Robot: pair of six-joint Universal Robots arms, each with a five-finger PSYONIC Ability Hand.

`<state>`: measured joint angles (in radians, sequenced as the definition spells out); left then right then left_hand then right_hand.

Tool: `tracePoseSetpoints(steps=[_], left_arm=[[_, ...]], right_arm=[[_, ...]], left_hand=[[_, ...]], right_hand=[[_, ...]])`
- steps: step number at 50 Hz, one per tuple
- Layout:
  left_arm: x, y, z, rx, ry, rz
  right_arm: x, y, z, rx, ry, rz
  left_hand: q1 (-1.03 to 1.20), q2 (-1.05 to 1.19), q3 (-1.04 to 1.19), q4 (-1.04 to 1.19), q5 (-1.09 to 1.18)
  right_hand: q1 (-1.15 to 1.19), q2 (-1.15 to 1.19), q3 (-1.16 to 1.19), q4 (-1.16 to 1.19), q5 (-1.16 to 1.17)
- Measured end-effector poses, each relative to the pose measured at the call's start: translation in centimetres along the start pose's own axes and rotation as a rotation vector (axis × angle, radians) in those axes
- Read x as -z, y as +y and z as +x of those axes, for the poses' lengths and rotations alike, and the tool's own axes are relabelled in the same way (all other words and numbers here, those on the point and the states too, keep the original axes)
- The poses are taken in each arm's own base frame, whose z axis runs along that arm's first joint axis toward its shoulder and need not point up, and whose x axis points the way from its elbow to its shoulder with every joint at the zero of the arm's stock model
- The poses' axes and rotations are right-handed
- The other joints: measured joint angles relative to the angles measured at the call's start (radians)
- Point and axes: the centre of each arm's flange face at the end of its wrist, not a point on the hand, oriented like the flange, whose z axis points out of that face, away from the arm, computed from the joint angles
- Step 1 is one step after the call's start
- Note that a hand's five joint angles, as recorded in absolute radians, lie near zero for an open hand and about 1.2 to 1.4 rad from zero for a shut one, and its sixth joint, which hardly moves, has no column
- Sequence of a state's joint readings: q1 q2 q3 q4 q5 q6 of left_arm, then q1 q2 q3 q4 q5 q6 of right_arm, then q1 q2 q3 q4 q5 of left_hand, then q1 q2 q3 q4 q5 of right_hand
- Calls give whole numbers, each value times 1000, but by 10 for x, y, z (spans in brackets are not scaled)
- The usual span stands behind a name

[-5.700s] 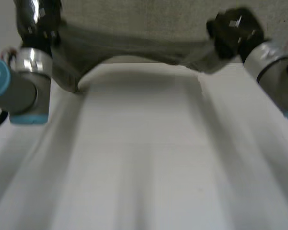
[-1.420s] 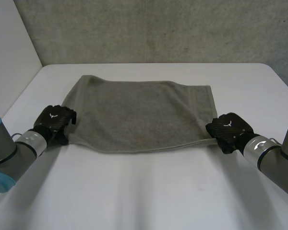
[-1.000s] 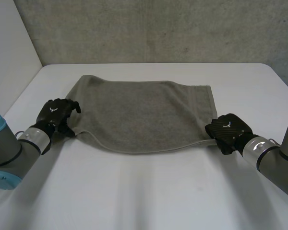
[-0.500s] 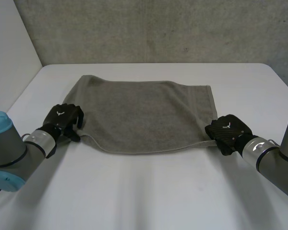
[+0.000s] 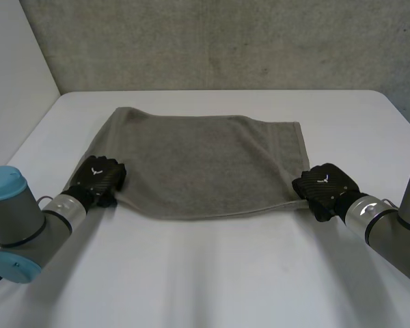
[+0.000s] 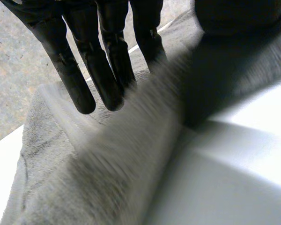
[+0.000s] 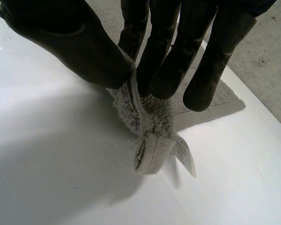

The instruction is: Fold the towel.

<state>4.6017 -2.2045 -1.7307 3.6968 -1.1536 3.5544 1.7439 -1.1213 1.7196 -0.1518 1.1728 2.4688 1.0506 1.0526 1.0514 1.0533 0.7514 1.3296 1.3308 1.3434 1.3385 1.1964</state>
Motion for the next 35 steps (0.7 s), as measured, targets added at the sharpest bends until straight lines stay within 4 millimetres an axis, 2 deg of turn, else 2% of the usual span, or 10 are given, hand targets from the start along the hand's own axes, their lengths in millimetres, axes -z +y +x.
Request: tracePoseSetpoints(steps=[2,7,9,12,15,22,35], left_arm=[[0,0,0,-9,-1,-1],[-1,-1,-6,-16,-16,6],[-1,-2,-7,-11,-21,8],[-1,-2,-9,-1,-26,12],[-1,-2,-9,6,-25,13],[-2,-1,-8,4,-23,11],[-1,1,-19,-16,-108,-15]], right_arm=[[0,0,0,0,0,0],[0,0,0,1,0,0],[0,0,0,1,0,0],[0,0,0,1,-1,0],[0,0,-1,1,-2,0],[0,0,0,1,0,0],[0,0,4,0,17,-5]], left_hand=[[72,79,79,79,210],[111,138,139,138,249],[77,57,59,57,204],[-204,-208,-197,-200,-74],[-288,-292,-290,-293,-167],[-110,-112,-110,-112,11],[-115,-116,-116,-117,12]], right_hand=[[0,0,0,0,0],[0,0,0,0,0],[0,0,0,0,0],[0,0,0,0,0],[0,0,0,0,0],[0,0,0,0,0],[0,0,0,0,0]])
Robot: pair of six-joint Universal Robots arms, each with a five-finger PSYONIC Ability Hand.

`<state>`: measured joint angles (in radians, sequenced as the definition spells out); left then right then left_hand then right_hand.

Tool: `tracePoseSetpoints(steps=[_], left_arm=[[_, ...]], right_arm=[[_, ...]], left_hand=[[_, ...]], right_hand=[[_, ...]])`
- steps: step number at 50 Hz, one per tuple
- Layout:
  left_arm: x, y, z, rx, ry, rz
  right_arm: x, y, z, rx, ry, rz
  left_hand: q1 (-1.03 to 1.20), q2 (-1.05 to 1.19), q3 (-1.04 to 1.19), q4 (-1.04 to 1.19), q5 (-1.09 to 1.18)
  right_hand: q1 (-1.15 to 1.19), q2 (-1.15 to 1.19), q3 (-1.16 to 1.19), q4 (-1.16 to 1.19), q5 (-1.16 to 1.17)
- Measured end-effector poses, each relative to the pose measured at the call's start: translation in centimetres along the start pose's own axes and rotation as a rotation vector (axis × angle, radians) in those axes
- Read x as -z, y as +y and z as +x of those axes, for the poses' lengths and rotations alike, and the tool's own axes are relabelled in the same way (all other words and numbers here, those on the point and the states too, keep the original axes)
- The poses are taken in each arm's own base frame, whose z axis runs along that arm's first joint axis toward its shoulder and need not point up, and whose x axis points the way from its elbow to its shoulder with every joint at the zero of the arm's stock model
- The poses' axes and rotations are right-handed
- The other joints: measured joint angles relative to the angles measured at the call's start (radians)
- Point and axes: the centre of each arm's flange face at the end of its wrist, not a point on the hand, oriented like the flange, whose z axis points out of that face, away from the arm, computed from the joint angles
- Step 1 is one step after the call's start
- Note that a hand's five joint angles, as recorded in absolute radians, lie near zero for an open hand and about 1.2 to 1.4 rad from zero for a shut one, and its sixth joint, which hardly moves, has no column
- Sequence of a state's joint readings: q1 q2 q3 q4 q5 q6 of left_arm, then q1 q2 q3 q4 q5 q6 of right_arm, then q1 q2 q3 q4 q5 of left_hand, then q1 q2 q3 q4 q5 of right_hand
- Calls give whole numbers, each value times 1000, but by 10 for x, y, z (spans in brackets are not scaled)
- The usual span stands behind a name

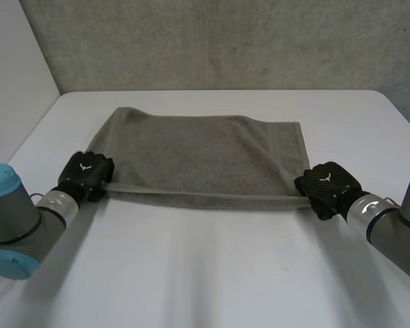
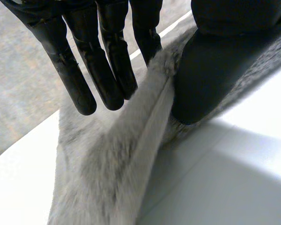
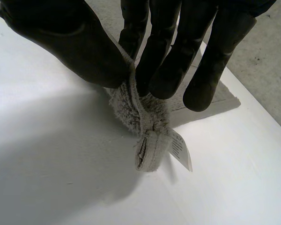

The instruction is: Fold the towel.

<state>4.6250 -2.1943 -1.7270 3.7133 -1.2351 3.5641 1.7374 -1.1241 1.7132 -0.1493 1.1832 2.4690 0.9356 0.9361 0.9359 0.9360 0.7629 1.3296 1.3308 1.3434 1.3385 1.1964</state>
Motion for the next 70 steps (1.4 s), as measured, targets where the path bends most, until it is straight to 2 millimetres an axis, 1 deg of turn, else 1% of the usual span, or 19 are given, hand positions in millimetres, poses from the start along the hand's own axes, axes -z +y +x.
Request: tracePoseSetpoints(steps=[7,15,17,18,21,28,33,36,39,43,47,48,50,54,58,62,64,67,70], left_arm=[[2,2,-13,-3,-85,-32],[6,1,-21,-7,-117,-41],[8,1,-23,-11,-121,-42],[9,0,-24,-15,-122,-43],[13,-2,-25,-30,-124,-43],[22,-10,-24,-73,-120,-38],[39,-23,-23,-128,-115,-51],[51,-30,-22,-154,-107,-72],[67,-42,-23,-180,-103,-90],[85,-67,-29,-205,-121,-70],[101,-95,-35,-220,-154,-9],[106,-105,-37,-220,-166,21],[111,-116,-39,-216,-179,57],[115,-128,-40,-196,-188,102],[106,-119,-38,-162,-163,82],[89,-98,-34,-135,-121,19],[72,-77,-31,-114,-84,-43],[58,-60,-29,-99,-58,-87],[47,-50,-28,-92,-43,-109]], right_arm=[[0,-1,2,1,9,2],[0,-2,3,2,15,2],[0,-2,4,3,15,2],[0,-2,4,3,16,2],[1,-3,4,3,16,2],[6,-13,10,11,23,13],[27,-35,25,37,22,-13],[40,-42,33,59,8,-55],[56,-49,42,98,-22,-116],[76,-65,54,157,-38,-150],[93,-89,67,191,9,-115],[98,-98,72,194,35,-92],[104,-107,77,192,62,-68],[108,-113,80,183,84,-48],[99,-104,78,179,62,-79],[83,-89,75,181,20,-125],[68,-75,73,176,-21,-162],[54,-64,72,167,-47,-185],[40,-54,74,157,-55,-199]], left_hand=[[-10,-12,-12,-12,-11],[-3,-6,-5,-6,-6],[39,40,40,41,34],[135,137,127,129,124],[209,233,229,230,211],[237,275,274,275,246],[239,279,279,280,252],[239,280,279,281,252],[248,280,280,281,252],[258,280,280,282,265],[262,280,280,282,266],[263,280,280,282,266],[263,280,280,282,266],[266,280,280,282,267],[266,280,280,282,270],[266,280,280,282,270],[266,280,280,282,270],[266,280,280,282,270],[266,281,280,282,270]], right_hand=[[0,0,0,0,0],[0,0,0,0,0],[0,0,0,0,0],[0,0,0,0,0],[0,0,0,0,0],[0,0,0,0,0],[0,0,0,0,0],[0,0,0,0,0],[0,0,0,0,0],[0,0,0,0,0],[0,0,0,0,0],[0,0,0,0,0],[0,0,0,0,0],[0,0,0,0,0],[0,0,0,0,0],[0,0,0,0,0],[0,0,0,0,0],[0,0,0,0,0],[0,0,0,0,0]])
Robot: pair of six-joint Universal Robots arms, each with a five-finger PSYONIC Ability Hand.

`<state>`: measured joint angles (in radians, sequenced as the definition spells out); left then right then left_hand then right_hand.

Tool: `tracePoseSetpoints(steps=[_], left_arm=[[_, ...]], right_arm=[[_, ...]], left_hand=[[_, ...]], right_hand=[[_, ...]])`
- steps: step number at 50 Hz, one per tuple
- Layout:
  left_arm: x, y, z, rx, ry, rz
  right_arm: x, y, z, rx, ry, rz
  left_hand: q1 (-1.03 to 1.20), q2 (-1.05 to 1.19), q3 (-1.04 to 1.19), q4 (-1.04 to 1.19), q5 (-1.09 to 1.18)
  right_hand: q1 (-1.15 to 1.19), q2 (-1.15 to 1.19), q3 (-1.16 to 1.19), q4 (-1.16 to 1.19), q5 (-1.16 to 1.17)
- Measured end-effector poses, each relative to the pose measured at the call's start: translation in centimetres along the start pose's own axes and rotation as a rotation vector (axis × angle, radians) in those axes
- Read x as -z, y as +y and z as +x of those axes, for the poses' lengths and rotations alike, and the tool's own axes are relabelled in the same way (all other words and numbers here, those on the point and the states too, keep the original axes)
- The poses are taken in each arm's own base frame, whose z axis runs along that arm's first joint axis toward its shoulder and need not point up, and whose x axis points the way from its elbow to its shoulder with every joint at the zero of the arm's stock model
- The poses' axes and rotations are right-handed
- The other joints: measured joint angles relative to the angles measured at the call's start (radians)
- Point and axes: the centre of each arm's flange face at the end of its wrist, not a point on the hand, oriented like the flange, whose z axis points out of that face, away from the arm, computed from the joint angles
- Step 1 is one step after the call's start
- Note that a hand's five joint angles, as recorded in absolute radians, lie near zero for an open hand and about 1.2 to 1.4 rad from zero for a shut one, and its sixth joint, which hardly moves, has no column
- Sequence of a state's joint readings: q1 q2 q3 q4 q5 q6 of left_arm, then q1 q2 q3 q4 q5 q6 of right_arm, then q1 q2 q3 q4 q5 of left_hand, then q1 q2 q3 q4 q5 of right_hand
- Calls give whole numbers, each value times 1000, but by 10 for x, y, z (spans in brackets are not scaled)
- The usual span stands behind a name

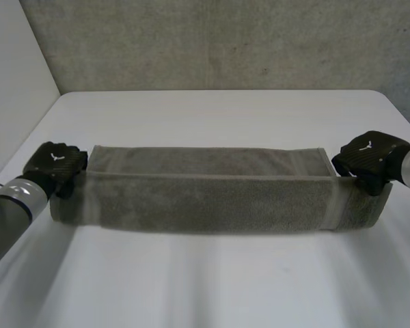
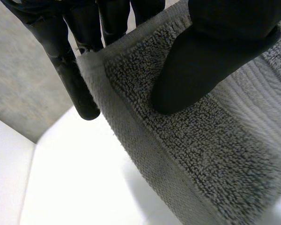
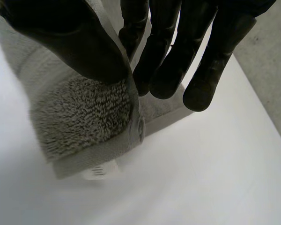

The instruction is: Fold the towel.

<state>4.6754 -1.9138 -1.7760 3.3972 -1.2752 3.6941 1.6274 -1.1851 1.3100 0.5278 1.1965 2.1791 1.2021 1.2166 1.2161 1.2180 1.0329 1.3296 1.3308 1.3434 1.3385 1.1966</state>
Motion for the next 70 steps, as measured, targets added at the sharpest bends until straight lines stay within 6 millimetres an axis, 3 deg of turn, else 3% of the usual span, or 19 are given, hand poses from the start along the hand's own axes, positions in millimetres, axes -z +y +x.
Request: tracePoseSetpoints(steps=[10,17,25,36,37,38,39,41,42,44,51,57,63,70], left_arm=[[-59,0,9,-28,7,78],[-96,-1,17,-50,-40,123],[-122,0,24,-65,-103,168],[-137,1,26,-85,-178,253],[-137,1,25,-85,-181,254],[-137,2,25,-86,-188,255],[-137,2,25,-86,-190,255],[-137,3,25,-87,-193,250],[-137,4,26,-89,-193,248],[-136,4,27,-95,-192,242],[-129,4,29,-127,-193,221],[-111,-13,19,-124,-210,235],[-76,-41,10,-60,-196,283],[-35,-65,11,107,-117,356]], right_arm=[[-64,10,9,2,132,53],[-106,10,5,51,232,135],[-140,14,0,91,308,205],[-165,15,9,114,410,268],[-166,15,9,114,413,270],[-167,16,9,114,417,273],[-168,16,9,114,418,274],[-170,16,8,112,416,276],[-171,16,8,110,416,278],[-170,15,7,103,413,281],[-156,2,16,11,417,322],[-117,-22,34,-110,440,399],[-68,-38,35,-221,416,419],[-41,-27,14,-310,308,292]], left_hand=[[0,0,0,0,0],[2,0,0,0,0],[2,0,0,0,0],[2,0,0,0,0],[0,-7,-7,-7,-3],[-125,-152,-151,-152,-126],[-251,-257,-253,-256,-227],[-627,-670,-658,-665,-653],[-786,-812,-808,-812,-810],[-918,-930,-929,-930,-917],[-1012,-1031,-1029,-1031,-1000],[-1017,-1034,-1033,-1035,-1006],[-1018,-1037,-1036,-1039,-1007],[-1018,-1037,-1036,-1039,-1008]], right_hand=[[0,0,0,0,0],[0,0,0,0,3],[0,0,0,0,3],[-2,-2,-2,-2,1],[-53,-54,-55,-56,-60],[-278,-287,-283,-281,-295],[-385,-395,-366,-364,-382],[-789,-800,-784,-778,-808],[-944,-957,-929,-921,-984],[-1063,-1073,-1079,-1069,-1133],[-1096,-1084,-1098,-1078,-1135],[-1096,-1084,-1098,-1078,-1135],[-1097,-1084,-1098,-1078,-1135],[-1072,-1073,-1087,-1070,-1118]])
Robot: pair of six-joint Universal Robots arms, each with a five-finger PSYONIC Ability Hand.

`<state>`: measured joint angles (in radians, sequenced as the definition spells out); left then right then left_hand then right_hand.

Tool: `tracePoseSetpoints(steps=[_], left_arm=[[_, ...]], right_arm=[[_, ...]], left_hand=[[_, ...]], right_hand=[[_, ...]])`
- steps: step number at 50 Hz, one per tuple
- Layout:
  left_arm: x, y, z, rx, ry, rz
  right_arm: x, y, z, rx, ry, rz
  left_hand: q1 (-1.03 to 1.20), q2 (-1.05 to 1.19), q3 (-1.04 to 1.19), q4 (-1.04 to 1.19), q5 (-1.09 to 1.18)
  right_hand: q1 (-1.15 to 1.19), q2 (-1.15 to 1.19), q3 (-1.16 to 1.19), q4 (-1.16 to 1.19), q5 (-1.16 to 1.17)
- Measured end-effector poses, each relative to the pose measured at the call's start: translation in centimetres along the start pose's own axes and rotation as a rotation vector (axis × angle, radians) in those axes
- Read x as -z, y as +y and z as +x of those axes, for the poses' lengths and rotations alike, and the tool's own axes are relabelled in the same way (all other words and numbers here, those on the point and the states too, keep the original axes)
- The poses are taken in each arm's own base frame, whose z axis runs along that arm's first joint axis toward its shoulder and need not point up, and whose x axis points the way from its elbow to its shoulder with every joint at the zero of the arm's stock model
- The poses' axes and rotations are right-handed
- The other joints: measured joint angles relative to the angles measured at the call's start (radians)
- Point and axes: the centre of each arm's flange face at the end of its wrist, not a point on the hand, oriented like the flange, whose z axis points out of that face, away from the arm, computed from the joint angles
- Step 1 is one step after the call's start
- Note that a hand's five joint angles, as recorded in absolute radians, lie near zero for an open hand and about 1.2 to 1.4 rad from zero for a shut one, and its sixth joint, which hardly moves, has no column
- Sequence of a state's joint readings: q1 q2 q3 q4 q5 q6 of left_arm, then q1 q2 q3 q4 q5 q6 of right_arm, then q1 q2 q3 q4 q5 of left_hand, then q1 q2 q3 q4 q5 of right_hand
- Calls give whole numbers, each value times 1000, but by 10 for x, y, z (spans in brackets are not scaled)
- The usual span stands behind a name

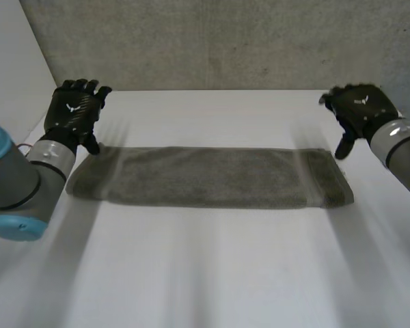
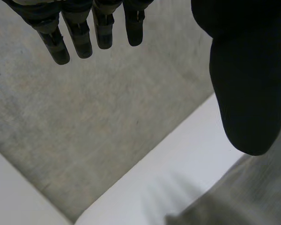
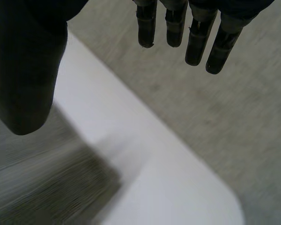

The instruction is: Fold the towel.

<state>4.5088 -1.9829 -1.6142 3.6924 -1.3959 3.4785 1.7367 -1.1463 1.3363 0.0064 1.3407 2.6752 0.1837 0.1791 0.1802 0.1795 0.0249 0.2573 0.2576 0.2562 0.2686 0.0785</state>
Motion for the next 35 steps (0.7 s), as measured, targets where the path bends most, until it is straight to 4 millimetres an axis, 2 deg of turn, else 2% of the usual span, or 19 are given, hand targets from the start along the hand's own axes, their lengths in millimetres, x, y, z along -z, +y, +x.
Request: tracePoseSetpoints(steps=[5,9,18,22,29,31,32,34,35], left_arm=[[19,-13,2,166,33,-1],[32,-11,6,297,48,-43],[46,0,12,405,56,-123],[48,3,14,404,58,-136],[51,5,17,400,62,-145],[52,6,17,399,65,-148],[52,6,18,399,66,-149],[53,7,19,399,68,-152],[53,7,19,399,69,-153]], right_arm=[[13,21,-6,-42,-48,-118],[15,39,-9,-57,-71,-161],[-2,92,-17,-76,-94,-201],[-8,103,-18,-71,-93,-206],[-12,109,-16,-57,-87,-211],[-13,110,-16,-55,-85,-212],[-14,111,-15,-53,-83,-212],[-15,111,-14,-51,-77,-209],[-16,112,-14,-50,-74,-208]], left_hand=[[0,0,0,0,0],[0,1,0,0,0],[0,2,2,2,0],[0,2,2,2,0],[0,2,2,2,0],[0,2,2,2,0],[0,2,2,2,0],[0,2,2,2,0],[0,2,2,2,0]], right_hand=[[57,47,56,40,74],[86,68,81,68,105],[232,227,231,220,245],[264,256,262,245,272],[318,302,309,295,320],[582,562,560,545,577],[781,790,756,743,772],[1029,1032,1020,1005,1024],[1060,1055,1057,1046,1062]])
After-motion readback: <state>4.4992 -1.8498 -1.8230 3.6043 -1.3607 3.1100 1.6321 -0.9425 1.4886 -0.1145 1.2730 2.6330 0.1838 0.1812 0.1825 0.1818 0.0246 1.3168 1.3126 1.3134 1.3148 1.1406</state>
